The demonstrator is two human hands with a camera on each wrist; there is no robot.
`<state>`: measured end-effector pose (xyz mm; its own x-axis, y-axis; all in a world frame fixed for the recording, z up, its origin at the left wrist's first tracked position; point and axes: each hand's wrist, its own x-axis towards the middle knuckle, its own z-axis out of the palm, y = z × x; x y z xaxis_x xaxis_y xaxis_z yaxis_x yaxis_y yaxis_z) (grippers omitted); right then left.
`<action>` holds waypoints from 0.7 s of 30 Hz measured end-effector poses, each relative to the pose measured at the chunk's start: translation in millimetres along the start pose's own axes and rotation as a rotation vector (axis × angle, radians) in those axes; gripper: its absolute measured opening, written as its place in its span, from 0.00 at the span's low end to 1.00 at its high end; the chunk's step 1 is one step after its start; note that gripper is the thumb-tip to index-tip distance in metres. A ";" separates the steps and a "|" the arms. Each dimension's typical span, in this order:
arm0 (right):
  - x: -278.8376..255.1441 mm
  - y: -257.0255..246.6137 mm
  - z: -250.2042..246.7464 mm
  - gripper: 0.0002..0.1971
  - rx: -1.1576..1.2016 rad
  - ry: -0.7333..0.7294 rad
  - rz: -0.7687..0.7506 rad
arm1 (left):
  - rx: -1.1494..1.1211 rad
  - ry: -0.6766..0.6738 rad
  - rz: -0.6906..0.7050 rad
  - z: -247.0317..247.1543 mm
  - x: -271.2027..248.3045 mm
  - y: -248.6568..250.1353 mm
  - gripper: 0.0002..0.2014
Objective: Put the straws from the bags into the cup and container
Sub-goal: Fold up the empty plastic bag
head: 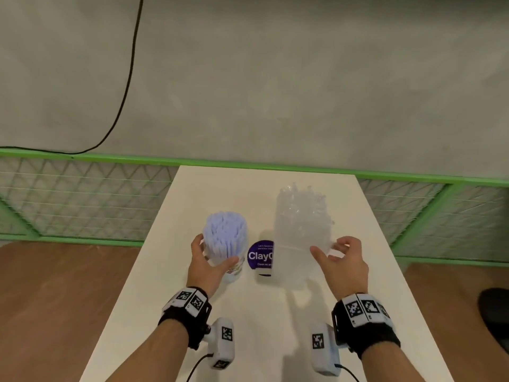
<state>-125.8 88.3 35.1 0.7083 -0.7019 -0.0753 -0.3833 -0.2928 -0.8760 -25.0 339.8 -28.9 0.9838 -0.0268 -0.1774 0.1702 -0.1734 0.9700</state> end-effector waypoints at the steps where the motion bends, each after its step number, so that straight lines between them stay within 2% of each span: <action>1: 0.4 2.0 0.3 0.36 0.023 -0.035 -0.010 | -0.001 0.002 0.010 3.8 1.1 -0.9 0.47; 3: 1.5 3.4 7.4 0.46 0.052 -0.093 -0.033 | -0.003 0.001 0.018 11.2 4.7 -1.3 0.44; 4: 3.3 4.3 13.5 0.47 0.067 -0.106 -0.053 | -0.002 0.000 0.015 14.6 8.7 -1.4 0.43; 10: 34.7 -3.3 43.1 0.44 0.063 -0.103 -0.086 | -0.008 -0.011 -0.009 30.4 53.5 10.0 0.47; 15: 101.5 -21.8 68.4 0.44 0.022 -0.104 -0.100 | 0.018 -0.025 -0.008 48.2 117.7 23.4 0.43; 21: 196.2 -50.0 110.0 0.43 -0.007 -0.107 -0.116 | 0.041 -0.066 -0.010 72.4 223.1 46.7 0.44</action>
<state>97.5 36.6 11.7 0.8067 -0.5904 -0.0247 -0.2992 -0.3721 -0.8787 198.3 254.4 -35.2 0.9758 -0.0896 -0.1994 0.1766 -0.2144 0.9606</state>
